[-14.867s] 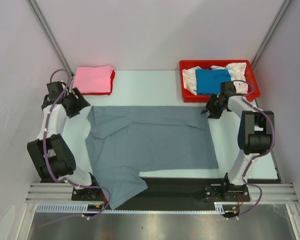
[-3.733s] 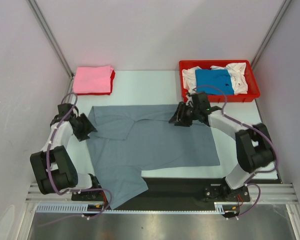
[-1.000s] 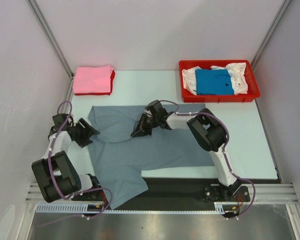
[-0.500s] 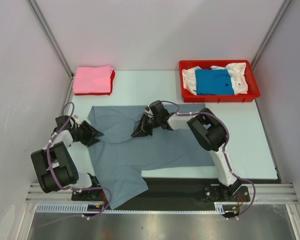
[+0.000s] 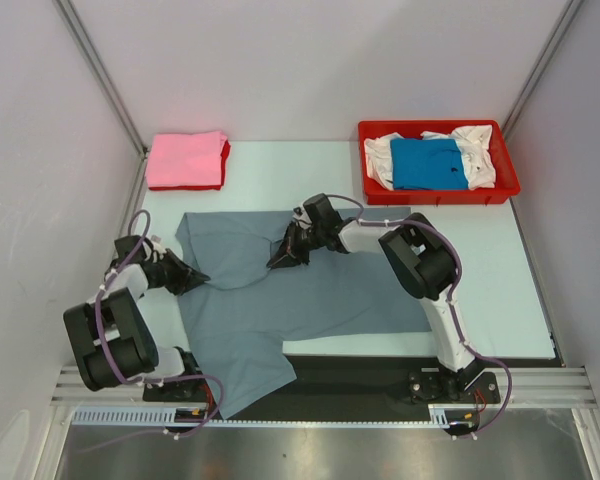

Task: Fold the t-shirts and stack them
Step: Fold the tshirt

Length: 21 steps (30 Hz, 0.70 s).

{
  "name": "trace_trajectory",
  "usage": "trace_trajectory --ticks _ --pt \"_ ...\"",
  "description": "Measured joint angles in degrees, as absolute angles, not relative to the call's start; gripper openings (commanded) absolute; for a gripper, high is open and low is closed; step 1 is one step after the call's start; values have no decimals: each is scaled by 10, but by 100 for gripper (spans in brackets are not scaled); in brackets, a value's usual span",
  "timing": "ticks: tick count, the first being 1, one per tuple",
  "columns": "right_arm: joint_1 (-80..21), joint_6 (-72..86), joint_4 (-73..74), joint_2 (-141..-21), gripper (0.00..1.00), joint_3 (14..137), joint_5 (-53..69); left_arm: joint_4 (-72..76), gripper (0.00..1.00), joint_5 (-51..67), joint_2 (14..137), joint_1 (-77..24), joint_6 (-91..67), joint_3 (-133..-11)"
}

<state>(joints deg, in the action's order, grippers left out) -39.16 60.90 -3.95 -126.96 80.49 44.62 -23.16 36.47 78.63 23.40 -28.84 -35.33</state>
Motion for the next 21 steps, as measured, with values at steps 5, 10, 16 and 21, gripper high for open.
trace_trajectory --ticks 5,10,16,21 --pt "-388 596 -30 -1270 5 831 462 -244 18 369 738 234 -328 -316" --pt "-385 588 -20 -1270 11 832 474 -284 65 357 701 234 -346 -313" --pt "-375 540 29 -1270 22 823 474 -340 67 299 682 234 -341 -376" --pt "-359 446 130 -1267 27 823 447 -317 66 276 706 234 -312 -440"
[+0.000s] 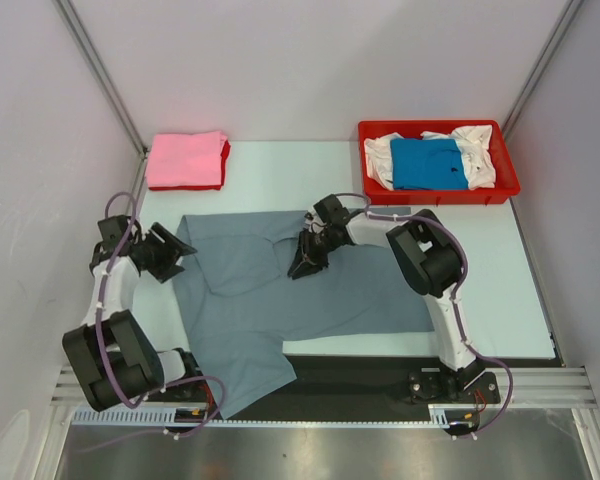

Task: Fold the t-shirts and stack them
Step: Fold the tshirt

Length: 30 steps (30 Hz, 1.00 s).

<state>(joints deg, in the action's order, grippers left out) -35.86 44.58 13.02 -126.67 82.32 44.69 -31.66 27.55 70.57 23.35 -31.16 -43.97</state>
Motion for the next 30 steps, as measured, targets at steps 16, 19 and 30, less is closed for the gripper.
trace_trajectory --ticks 16,19,30 --pt "-177 176 373 -1036 39 740 178 -215 76 175 1007 188 -190 -641" --pt "-121 166 378 -1019 39 724 153 -220 77 165 1068 168 -170 -705" --pt "-3 189 326 -1001 38 705 86 -276 28 133 1169 154 -157 -819"
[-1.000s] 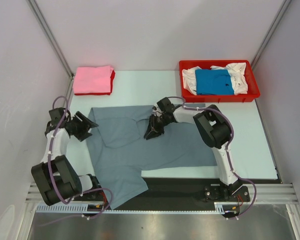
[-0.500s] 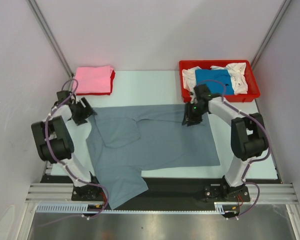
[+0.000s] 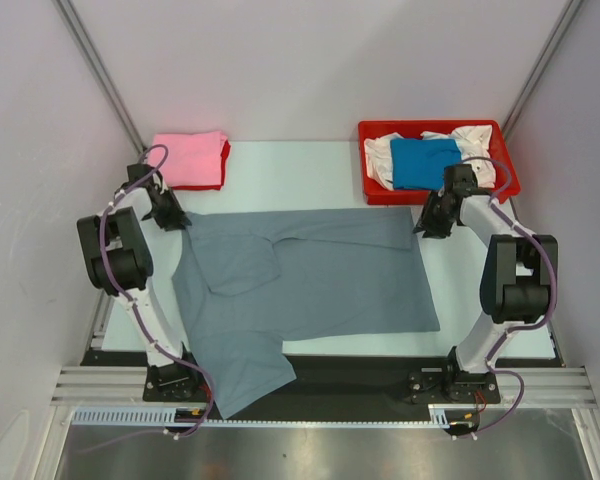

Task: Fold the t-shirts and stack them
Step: Fold the tshirt

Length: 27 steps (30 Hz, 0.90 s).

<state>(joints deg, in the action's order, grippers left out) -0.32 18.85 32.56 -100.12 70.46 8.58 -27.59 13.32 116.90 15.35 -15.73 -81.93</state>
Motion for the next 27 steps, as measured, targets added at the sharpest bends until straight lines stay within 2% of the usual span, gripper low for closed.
trace_trajectory --ticks 6,15,27 --pt "33 219 265 -1019 41 701 109 -291 17 133 1186 153 -161 -843" --pt "39 276 232 -1037 39 657 188 -304 13 137 1199 153 -161 -866" --pt "42 290 217 -1038 37 633 226 -304 13 138 1199 153 -160 -866"
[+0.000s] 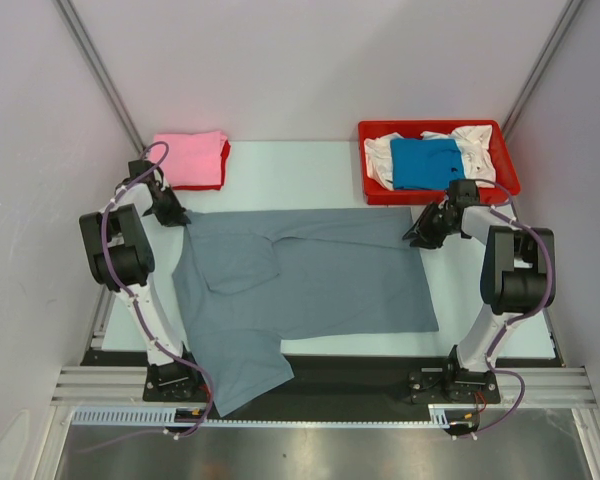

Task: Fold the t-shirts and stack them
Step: Fold the tshirt

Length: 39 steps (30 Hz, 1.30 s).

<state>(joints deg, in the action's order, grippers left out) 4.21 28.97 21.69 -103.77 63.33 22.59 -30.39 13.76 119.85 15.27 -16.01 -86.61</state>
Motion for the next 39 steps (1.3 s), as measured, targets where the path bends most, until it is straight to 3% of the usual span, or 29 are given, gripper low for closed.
trace_trajectory --ticks 29,36,39 --pt "36 285 64 -1131 38 698 193 -301 13 139 1199 153 -154 -863" --pt "29 286 43 -1134 29 698 182 -300 13 139 1199 153 -153 -862" --pt "29 286 37 -1134 20 698 183 -297 13 139 1199 153 -153 -860"
